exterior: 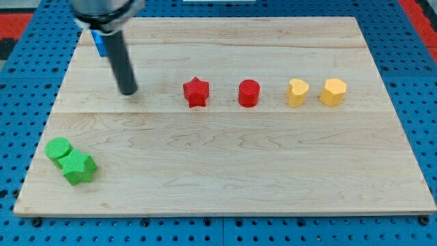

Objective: Slide green star towards red star

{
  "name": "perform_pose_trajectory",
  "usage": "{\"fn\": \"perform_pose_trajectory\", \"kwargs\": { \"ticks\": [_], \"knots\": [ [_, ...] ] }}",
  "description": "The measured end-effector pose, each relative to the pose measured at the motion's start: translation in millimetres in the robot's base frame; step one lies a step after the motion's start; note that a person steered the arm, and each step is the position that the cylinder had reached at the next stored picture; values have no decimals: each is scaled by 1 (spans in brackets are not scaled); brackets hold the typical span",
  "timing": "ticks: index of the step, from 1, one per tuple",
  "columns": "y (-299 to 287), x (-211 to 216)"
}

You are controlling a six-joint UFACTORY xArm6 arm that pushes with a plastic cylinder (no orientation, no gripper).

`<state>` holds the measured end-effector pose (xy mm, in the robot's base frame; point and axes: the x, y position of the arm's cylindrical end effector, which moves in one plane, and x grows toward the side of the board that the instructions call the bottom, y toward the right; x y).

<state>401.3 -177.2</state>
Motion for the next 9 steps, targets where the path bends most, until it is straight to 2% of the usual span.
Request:
{"fn": "perform_pose_trajectory", "kwargs": {
  "ticks": [1,2,3,4,5,6,9],
  "knots": [
    [70,52],
    [109,146],
    [32,165],
    [1,188],
    [-24,195],
    [-47,158],
    [-29,82]
  ]
}}
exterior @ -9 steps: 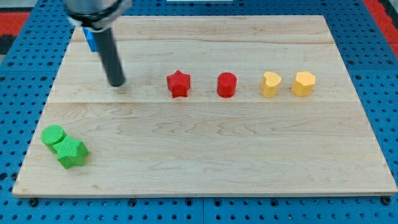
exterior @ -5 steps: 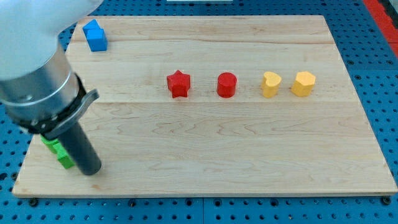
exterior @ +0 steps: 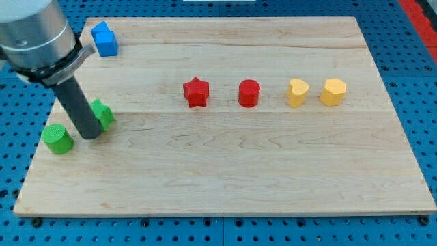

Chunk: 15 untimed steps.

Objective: Slide green star towards red star

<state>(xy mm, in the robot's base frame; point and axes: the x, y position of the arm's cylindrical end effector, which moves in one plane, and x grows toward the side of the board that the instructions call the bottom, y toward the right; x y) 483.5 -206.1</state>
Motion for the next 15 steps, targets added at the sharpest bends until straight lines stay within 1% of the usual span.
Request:
{"fn": "perform_pose_trajectory", "kwargs": {
  "ticks": [2,3,4,5,6,7,8,9,10,11,12,13,14,15],
  "knots": [
    [-23,-45],
    [-21,-63],
    [-42,-78],
    [21,-82],
    [60,-83],
    [14,-134],
    [54,-150],
    [43,-143],
    [47,-143],
    [83,-152],
    [110,-133],
    [76,-128],
    [57,-126],
    [51,-117]
  ]
}}
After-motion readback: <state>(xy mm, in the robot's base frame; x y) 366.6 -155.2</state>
